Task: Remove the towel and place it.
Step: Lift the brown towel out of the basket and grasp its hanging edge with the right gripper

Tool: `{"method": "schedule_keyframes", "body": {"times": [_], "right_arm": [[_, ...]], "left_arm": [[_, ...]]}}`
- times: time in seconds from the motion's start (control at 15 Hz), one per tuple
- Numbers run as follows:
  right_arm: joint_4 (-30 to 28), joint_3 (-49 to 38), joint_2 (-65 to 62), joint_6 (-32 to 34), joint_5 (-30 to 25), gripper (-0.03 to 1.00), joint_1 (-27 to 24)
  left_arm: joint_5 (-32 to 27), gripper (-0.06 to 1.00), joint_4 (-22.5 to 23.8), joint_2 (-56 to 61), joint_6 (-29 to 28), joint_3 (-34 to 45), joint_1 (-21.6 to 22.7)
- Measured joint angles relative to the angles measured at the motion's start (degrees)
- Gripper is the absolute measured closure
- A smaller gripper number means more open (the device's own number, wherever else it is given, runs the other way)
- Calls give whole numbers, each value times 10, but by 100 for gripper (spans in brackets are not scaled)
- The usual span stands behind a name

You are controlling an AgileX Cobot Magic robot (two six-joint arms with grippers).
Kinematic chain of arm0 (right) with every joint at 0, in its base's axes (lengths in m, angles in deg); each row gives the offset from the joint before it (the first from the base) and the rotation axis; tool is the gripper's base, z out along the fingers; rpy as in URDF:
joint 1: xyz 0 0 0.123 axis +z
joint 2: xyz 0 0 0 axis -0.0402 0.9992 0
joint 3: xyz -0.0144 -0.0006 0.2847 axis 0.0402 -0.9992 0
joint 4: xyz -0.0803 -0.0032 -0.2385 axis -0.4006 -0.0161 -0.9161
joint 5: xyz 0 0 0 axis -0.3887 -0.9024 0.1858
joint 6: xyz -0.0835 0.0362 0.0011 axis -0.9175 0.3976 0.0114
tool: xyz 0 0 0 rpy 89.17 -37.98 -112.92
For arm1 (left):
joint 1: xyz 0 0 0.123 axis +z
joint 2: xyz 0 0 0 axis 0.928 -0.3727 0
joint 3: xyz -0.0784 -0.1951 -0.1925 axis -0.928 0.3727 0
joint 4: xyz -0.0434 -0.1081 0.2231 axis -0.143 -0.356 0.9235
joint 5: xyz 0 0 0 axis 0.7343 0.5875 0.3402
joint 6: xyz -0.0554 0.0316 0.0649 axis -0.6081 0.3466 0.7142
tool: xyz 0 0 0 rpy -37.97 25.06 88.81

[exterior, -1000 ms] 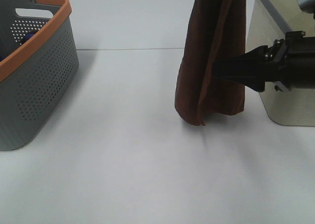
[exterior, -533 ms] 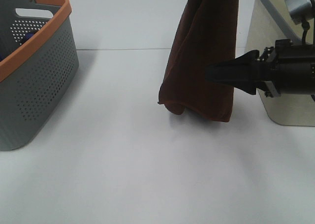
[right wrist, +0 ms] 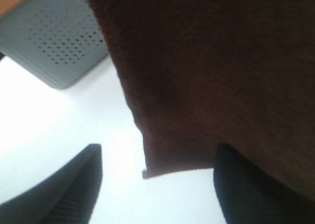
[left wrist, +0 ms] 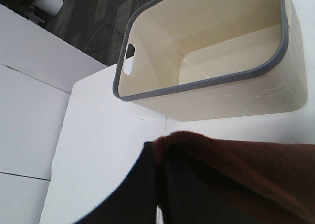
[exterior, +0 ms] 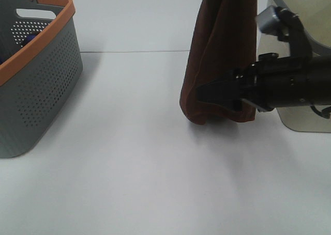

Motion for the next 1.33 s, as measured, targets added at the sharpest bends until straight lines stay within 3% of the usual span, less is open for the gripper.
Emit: {"method": "schedule_keyframes", "body": {"times": [0.07, 0.13, 0.33, 0.47, 0.6, 0.87, 1.07, 1.33], "right_arm": [[0, 17, 0, 32, 106, 26, 60], [0, 17, 0, 32, 106, 26, 60], [1, 54, 1, 96, 142, 24, 124], [1, 76, 5, 109, 191, 24, 156], [1, 92, 35, 118, 237, 24, 168], [1, 128, 69, 198, 258, 24, 168], [2, 131, 69, 221, 318, 37, 168], [2, 124, 69, 217, 327, 51, 168]], "left_arm": [[-1, 94, 20, -4, -6, 0, 0], [-1, 94, 20, -4, -6, 0, 0], [1, 94, 47, -8, -36, 0, 0], [1, 94, 48, -9, -38, 0, 0], [1, 94, 48, -9, -39, 0, 0], [1, 94, 47, -9, -45, 0, 0], [2, 94, 47, -9, -46, 0, 0], [2, 94, 54, -9, -46, 0, 0]]}}
